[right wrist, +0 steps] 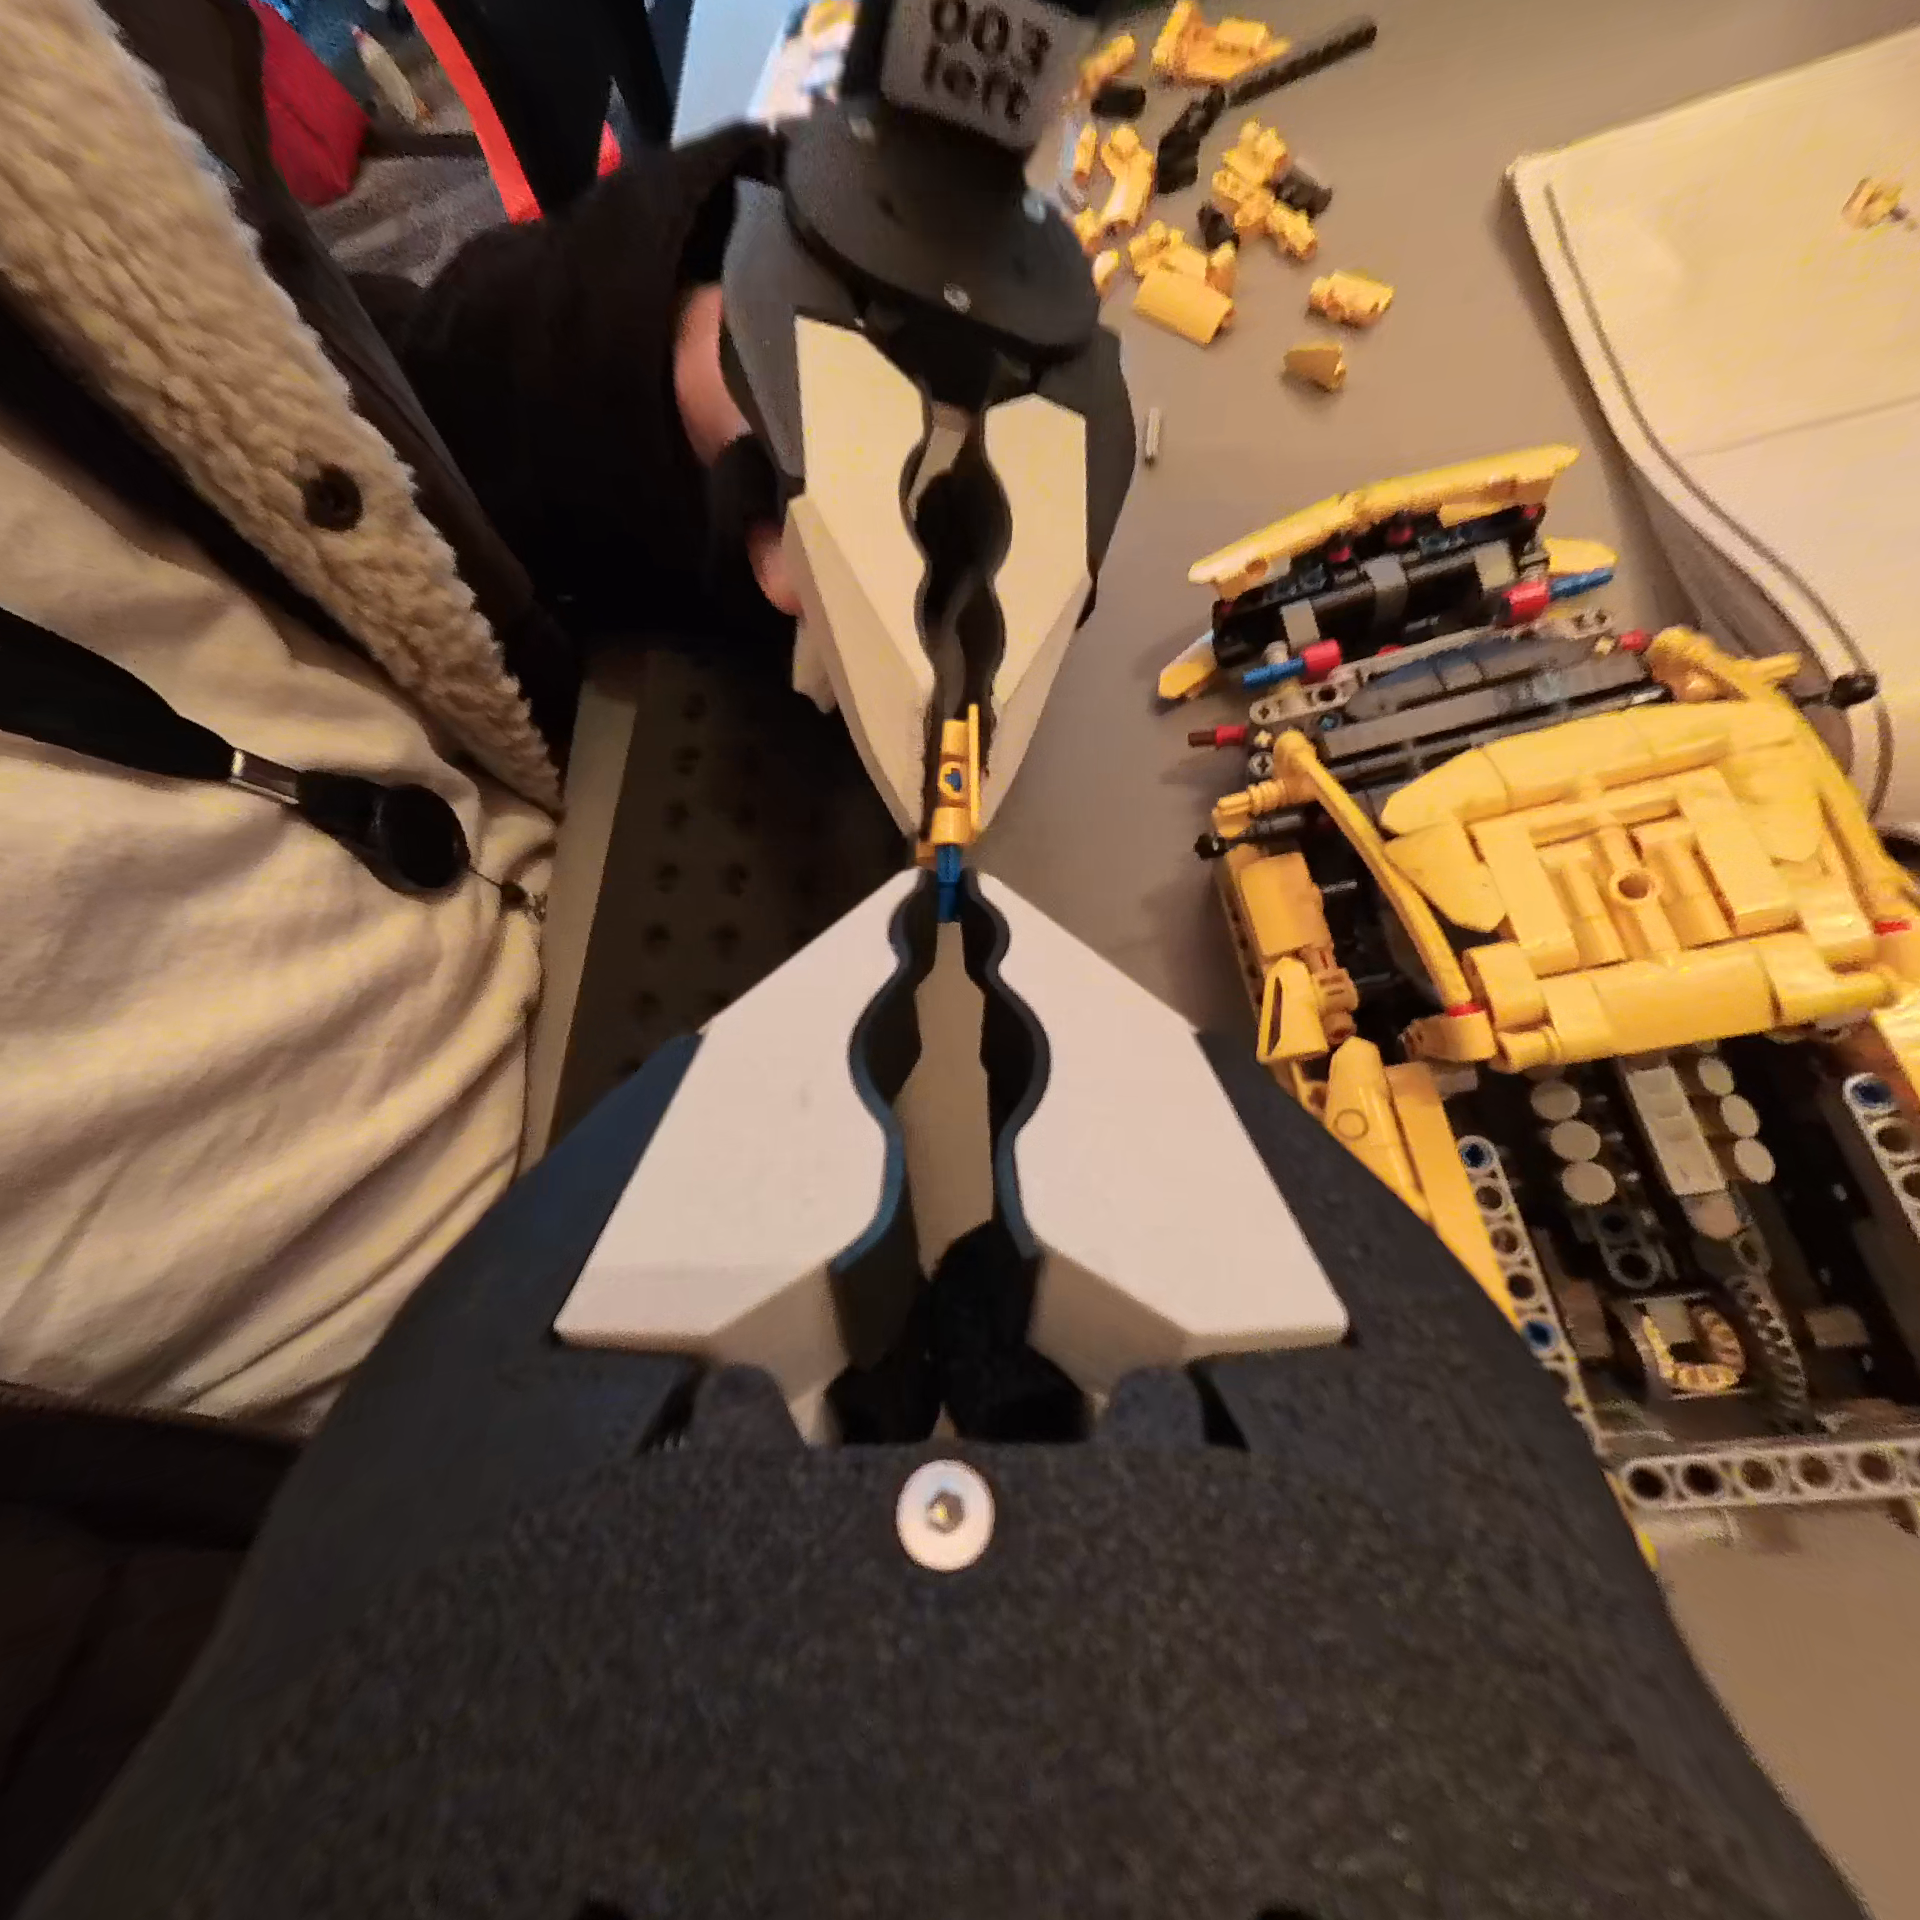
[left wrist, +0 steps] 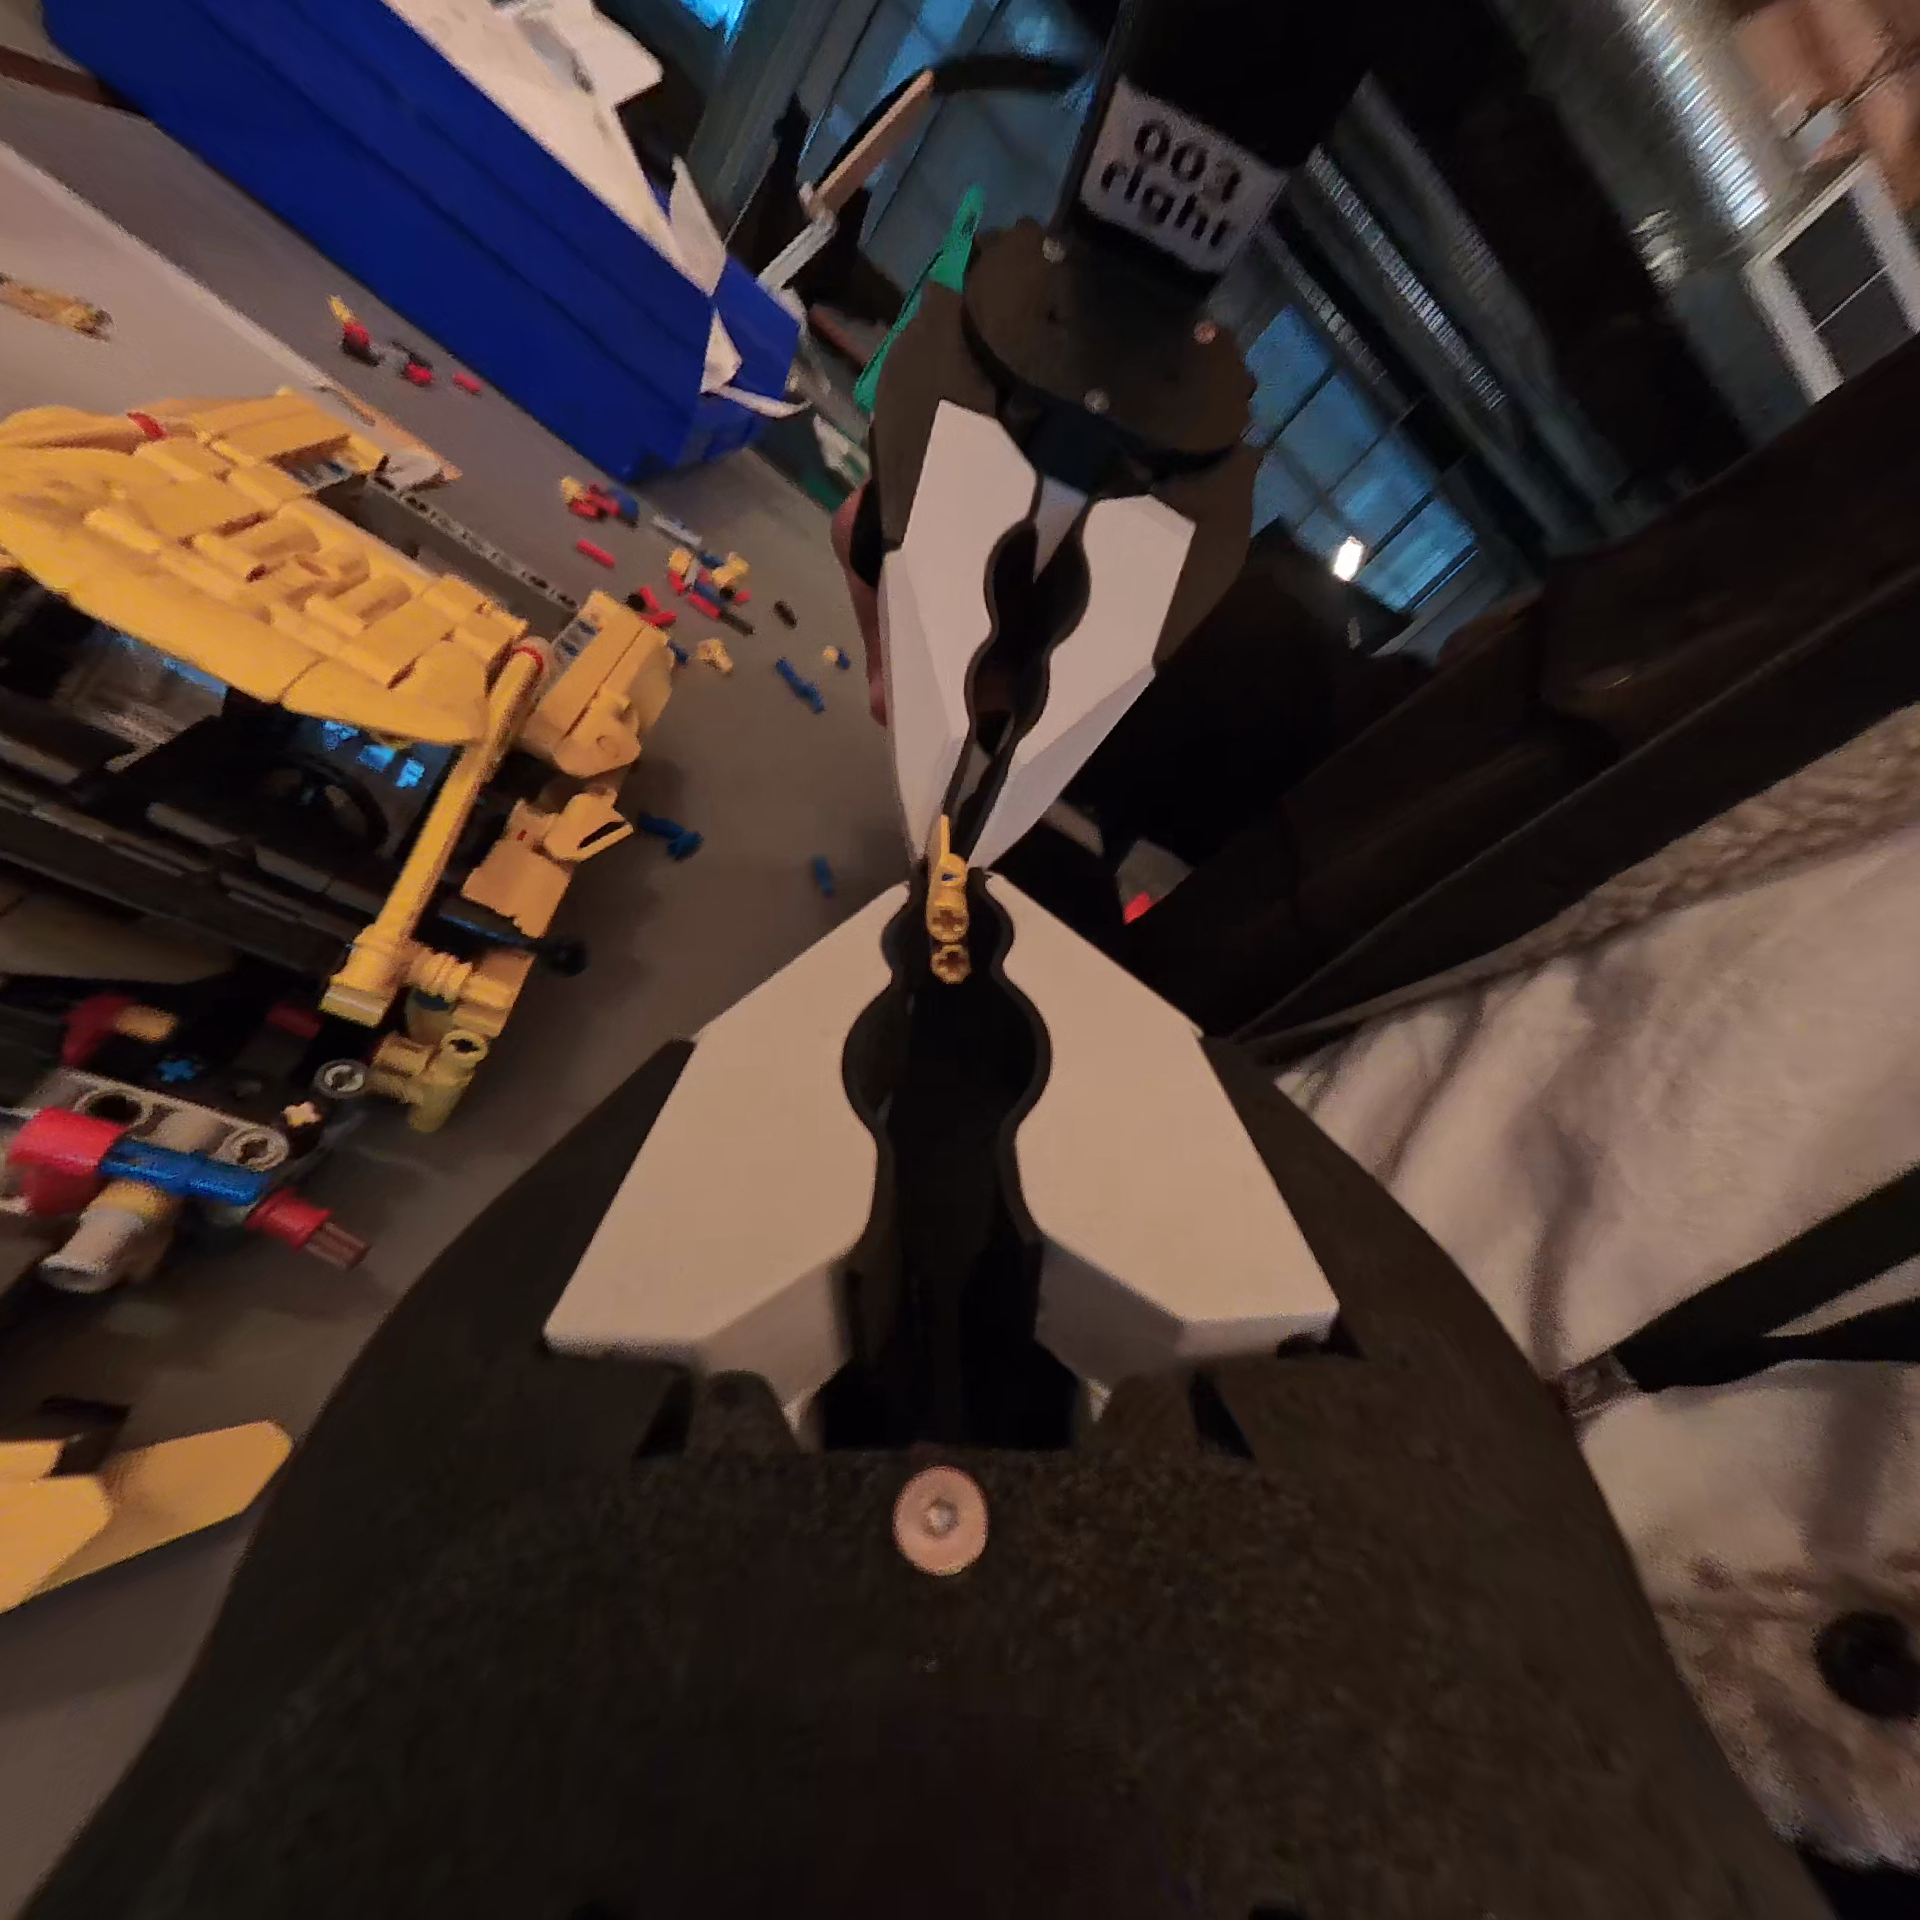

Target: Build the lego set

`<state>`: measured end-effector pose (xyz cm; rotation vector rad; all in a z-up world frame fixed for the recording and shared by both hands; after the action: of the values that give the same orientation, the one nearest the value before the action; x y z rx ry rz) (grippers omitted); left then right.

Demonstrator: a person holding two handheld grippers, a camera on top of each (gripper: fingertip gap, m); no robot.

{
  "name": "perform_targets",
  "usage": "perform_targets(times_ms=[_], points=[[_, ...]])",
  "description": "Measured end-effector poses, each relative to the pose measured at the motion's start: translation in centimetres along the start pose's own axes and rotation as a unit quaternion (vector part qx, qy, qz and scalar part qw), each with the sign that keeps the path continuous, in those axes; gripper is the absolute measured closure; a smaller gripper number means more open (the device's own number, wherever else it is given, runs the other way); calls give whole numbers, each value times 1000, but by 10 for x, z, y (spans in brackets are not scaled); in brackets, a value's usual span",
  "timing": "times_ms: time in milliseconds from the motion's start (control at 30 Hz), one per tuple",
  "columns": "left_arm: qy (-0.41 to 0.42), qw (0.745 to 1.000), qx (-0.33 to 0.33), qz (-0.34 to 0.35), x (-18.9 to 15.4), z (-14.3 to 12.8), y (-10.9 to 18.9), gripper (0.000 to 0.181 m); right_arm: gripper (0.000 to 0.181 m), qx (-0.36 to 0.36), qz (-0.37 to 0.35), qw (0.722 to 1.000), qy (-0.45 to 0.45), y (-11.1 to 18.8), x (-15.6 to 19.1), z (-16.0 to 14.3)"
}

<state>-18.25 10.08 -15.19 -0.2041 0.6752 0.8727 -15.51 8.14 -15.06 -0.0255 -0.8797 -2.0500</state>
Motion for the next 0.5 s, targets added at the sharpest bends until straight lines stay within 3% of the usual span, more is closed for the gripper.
perform_targets(times_ms=[333, 500], points=[[-39, 998, 51, 26, 0, -12, -8, 174, 179, 48, 9, 999, 6, -4, 2, -13], [-33, 999, 7, 10, -3, 0, -2, 174, 178, 29, -3, 1000, 11, 2, 1, -1]])
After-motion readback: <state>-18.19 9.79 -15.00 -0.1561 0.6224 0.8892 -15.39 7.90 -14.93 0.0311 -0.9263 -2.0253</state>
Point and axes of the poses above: each gripper's, where its closed fingertips meet, y back along the fingers, z out of its top, x = y × z across the jaws, the point moved 2 cm from there along y, back along the fingers, and after that the axes turned 4 degrees about z, right-handed, at the moved point
